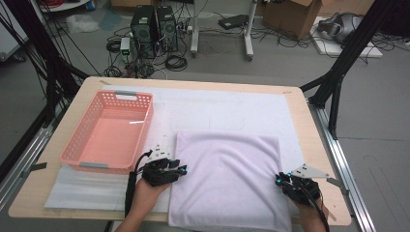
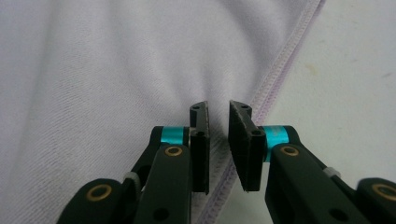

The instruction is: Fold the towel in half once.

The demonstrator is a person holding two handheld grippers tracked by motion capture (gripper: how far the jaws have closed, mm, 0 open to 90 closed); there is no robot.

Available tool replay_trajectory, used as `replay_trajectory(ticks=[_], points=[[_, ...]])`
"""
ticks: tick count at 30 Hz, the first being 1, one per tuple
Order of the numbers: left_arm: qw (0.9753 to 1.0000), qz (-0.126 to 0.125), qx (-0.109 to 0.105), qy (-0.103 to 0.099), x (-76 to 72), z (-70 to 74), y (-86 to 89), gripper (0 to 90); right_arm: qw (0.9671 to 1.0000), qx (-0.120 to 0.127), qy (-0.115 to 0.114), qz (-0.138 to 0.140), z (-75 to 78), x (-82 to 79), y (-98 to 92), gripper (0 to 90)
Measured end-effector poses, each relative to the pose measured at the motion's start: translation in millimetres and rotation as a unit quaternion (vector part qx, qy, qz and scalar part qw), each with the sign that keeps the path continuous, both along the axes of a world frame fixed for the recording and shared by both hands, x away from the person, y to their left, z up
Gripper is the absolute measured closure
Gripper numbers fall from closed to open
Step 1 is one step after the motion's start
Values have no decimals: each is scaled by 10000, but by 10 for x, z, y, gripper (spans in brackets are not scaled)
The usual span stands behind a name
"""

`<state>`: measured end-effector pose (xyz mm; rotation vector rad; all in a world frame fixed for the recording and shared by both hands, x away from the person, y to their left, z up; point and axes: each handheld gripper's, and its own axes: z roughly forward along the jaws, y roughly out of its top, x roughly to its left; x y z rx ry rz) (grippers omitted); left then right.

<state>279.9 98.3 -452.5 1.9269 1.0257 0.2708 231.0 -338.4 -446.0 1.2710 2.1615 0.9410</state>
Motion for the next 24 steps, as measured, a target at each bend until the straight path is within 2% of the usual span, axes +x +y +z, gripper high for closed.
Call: replay_trajectory(ticks=[2,4,6,10,12,18,20,24], points=[[10000,-3,66,-19,-5,2,-8,813,9999,-84,-41,43,-3,1,23,829],[10000,9,43,-61,-13,7,2,868,9998,-184,-57,66,6,-8,42,865],[9999,24,-141,-24,-21,15,33,875,9997,-227,-86,87,15,-24,45,878],[9990,-33,-455,-18,-68,65,110,878,9999,73,-95,50,72,-79,-25,881],[9985,-111,-542,-40,-115,89,134,881,9997,209,-116,51,104,-130,-59,881],[9964,-231,-821,-25,-261,174,236,883,9992,367,-10,139,163,-319,-135,882],[9957,-289,-878,-23,-324,186,268,882,9988,465,-20,147,178,-386,-164,881],[9956,-434,-830,40,-454,158,293,882,9987,460,39,226,181,-508,-180,882]])
